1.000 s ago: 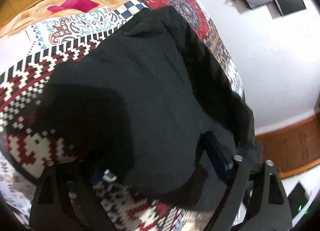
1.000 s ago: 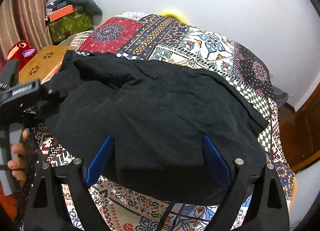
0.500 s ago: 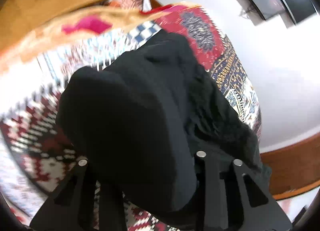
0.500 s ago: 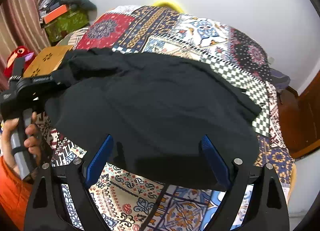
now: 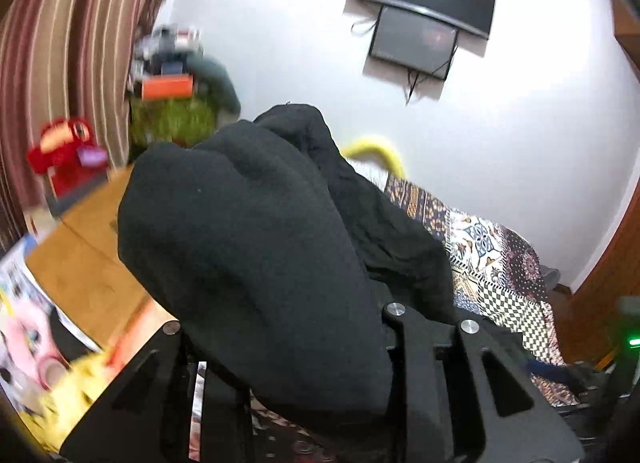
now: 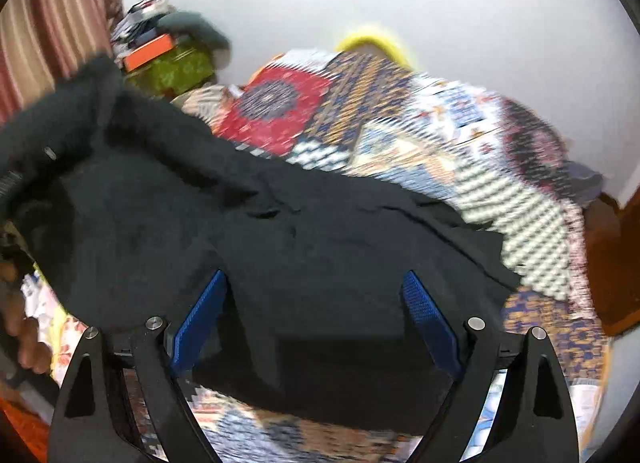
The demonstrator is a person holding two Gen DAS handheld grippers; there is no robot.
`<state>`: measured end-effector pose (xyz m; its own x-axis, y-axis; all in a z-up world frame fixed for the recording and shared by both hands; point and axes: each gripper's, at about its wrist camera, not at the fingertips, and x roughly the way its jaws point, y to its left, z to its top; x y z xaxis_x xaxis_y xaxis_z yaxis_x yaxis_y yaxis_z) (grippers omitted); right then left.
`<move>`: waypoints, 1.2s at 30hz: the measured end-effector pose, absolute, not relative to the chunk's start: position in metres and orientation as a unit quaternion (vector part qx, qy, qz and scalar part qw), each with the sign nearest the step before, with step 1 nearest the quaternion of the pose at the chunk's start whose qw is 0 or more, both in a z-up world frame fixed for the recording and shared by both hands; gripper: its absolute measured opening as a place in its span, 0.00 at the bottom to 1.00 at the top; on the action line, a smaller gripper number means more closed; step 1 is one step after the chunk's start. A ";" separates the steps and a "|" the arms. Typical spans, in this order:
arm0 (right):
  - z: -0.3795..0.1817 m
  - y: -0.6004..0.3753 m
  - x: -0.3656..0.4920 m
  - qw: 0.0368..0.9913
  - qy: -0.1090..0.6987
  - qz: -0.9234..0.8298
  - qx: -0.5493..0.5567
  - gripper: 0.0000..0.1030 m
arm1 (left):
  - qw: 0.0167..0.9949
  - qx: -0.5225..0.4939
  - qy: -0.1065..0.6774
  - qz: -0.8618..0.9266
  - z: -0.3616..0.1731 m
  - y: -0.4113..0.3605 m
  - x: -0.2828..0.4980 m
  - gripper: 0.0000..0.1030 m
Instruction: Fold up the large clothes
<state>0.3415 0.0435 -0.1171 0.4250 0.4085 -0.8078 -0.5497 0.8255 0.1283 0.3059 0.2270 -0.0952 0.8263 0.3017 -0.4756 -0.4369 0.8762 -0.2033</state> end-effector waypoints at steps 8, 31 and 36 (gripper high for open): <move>-0.171 0.091 0.337 0.796 0.502 0.327 -0.092 0.91 | 0.953 -0.072 0.238 0.174 -0.089 0.195 0.302 0.27; -0.130 -0.199 0.318 0.865 0.477 0.146 0.051 0.89 | 0.908 0.067 0.409 -0.064 -0.168 -0.015 0.378 0.46; -0.124 -0.220 0.304 0.867 0.474 0.141 0.067 0.89 | 0.900 0.073 0.424 -0.075 -0.183 -0.023 0.372 0.65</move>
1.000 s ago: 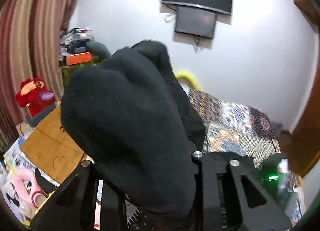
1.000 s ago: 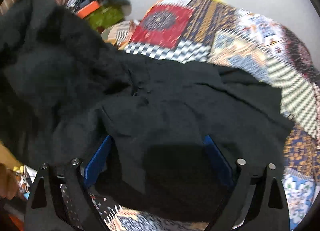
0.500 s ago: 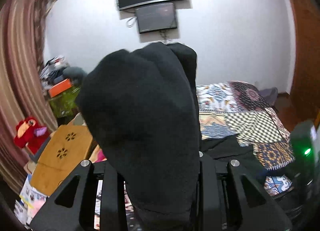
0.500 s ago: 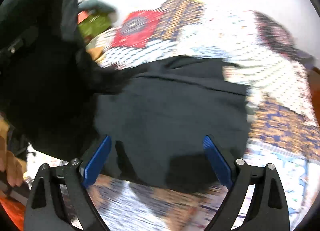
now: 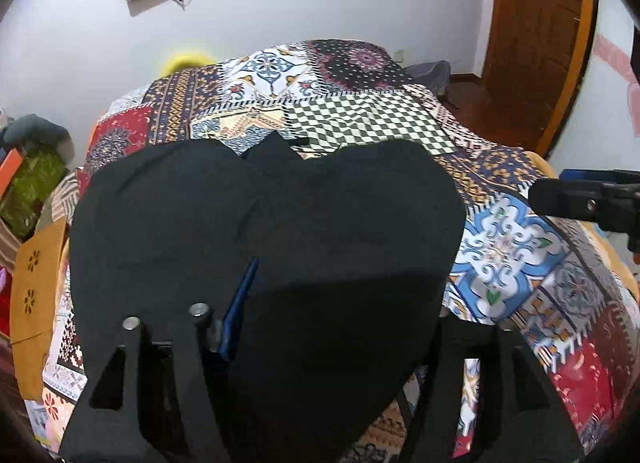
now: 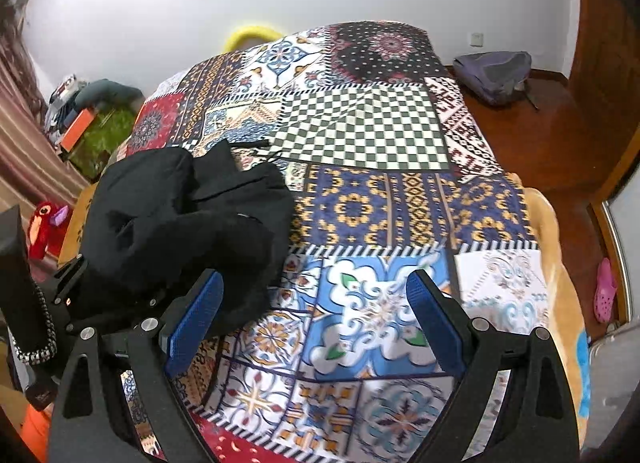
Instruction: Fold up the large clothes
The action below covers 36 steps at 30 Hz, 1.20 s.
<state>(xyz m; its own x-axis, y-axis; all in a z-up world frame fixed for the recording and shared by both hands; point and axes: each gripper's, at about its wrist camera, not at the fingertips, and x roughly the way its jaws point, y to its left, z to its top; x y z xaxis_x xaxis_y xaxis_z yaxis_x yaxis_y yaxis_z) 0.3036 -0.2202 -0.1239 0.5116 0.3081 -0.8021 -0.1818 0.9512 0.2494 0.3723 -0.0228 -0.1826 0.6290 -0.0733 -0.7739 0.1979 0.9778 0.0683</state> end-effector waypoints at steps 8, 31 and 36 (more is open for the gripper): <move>-0.105 -0.217 0.296 0.875 0.448 0.168 0.070 0.89 | 0.888 0.068 0.445 -0.091 -0.158 -0.021 0.351 0.69; -0.095 -0.112 0.305 0.848 0.449 0.278 0.051 0.89 | 0.915 0.013 0.402 0.014 -0.123 0.106 0.304 0.92; -0.121 -0.109 0.313 0.842 0.471 0.263 0.020 0.89 | 0.904 0.013 0.427 0.011 -0.157 0.097 0.309 0.92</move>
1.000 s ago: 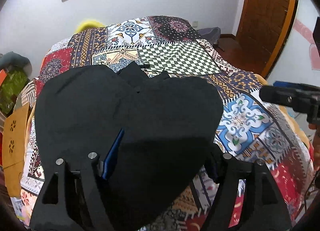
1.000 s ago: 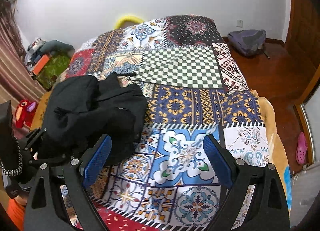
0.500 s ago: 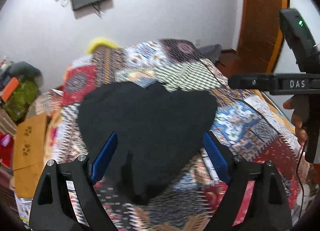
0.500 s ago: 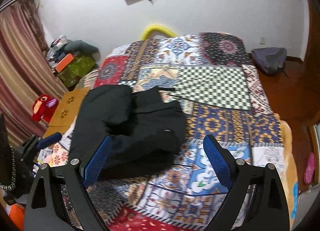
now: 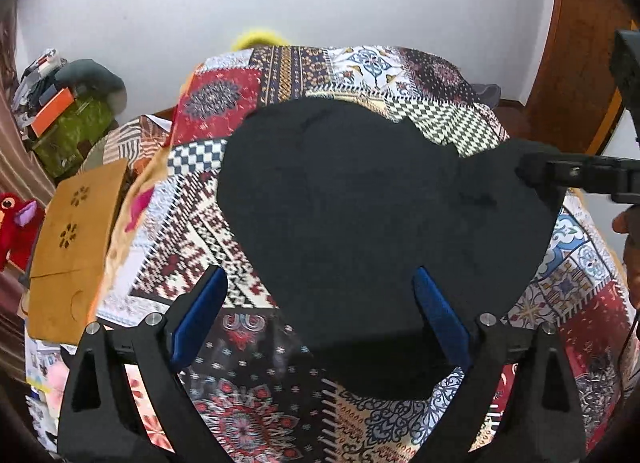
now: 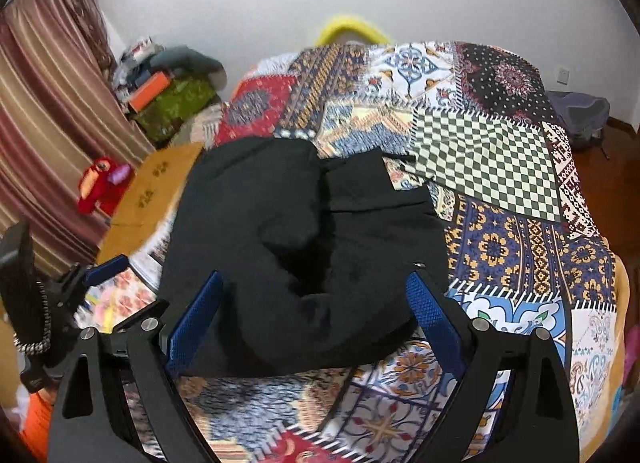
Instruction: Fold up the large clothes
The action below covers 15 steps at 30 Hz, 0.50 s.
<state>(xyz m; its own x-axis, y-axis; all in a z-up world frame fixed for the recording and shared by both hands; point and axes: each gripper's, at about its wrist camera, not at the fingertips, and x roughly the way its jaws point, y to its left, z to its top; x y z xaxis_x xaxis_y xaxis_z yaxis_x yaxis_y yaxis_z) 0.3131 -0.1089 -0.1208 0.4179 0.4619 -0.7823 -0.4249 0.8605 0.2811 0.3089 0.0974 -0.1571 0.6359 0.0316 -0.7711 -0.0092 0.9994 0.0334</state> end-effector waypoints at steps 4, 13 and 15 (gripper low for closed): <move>-0.160 -0.130 0.320 0.820 0.513 0.252 0.038 0.89 | 0.900 -0.028 0.435 0.002 -0.172 0.099 0.311 0.93; -0.200 -0.139 0.313 0.799 0.554 0.233 0.009 0.89 | 0.894 -0.033 0.447 -0.008 -0.206 0.075 0.305 0.97; -0.192 -0.138 0.311 0.804 0.547 0.231 0.000 0.89 | 0.893 -0.039 0.449 -0.006 -0.202 0.077 0.307 0.96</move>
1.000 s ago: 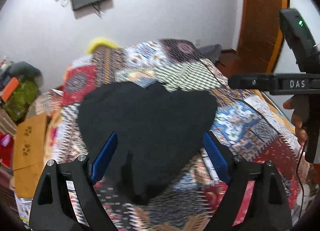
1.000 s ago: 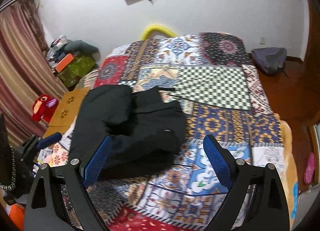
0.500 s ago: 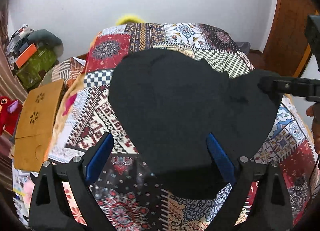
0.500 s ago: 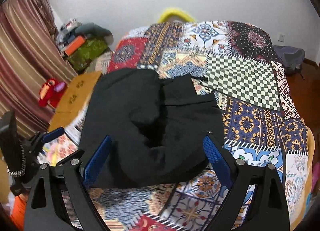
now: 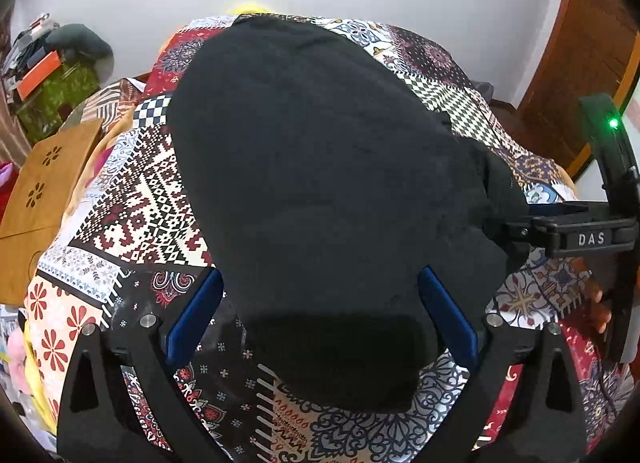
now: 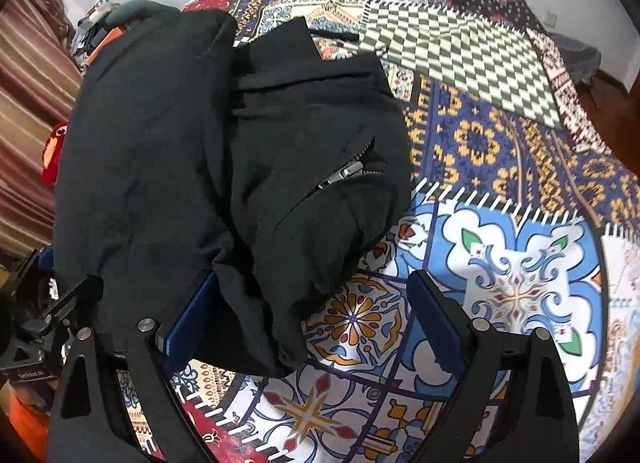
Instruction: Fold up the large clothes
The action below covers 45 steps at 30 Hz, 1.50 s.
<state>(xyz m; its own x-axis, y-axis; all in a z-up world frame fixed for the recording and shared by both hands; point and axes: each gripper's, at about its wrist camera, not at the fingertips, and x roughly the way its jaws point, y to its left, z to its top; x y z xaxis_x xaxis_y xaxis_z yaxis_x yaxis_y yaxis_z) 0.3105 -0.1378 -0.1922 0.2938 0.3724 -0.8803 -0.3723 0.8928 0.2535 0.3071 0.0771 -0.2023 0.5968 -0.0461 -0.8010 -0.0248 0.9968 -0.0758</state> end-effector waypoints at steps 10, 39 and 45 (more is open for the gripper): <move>-0.143 -0.143 0.302 0.830 0.505 0.236 0.007 0.89 | 0.911 0.013 0.410 0.030 -0.160 0.091 0.299 0.96; -0.244 -0.143 0.412 0.715 0.625 0.256 0.182 0.93 | 0.803 -0.319 0.498 -0.072 -0.236 0.171 0.391 1.00; -0.236 -0.132 0.403 0.715 0.613 0.282 0.179 0.82 | 0.776 -0.376 0.496 -0.100 -0.253 0.189 0.397 1.00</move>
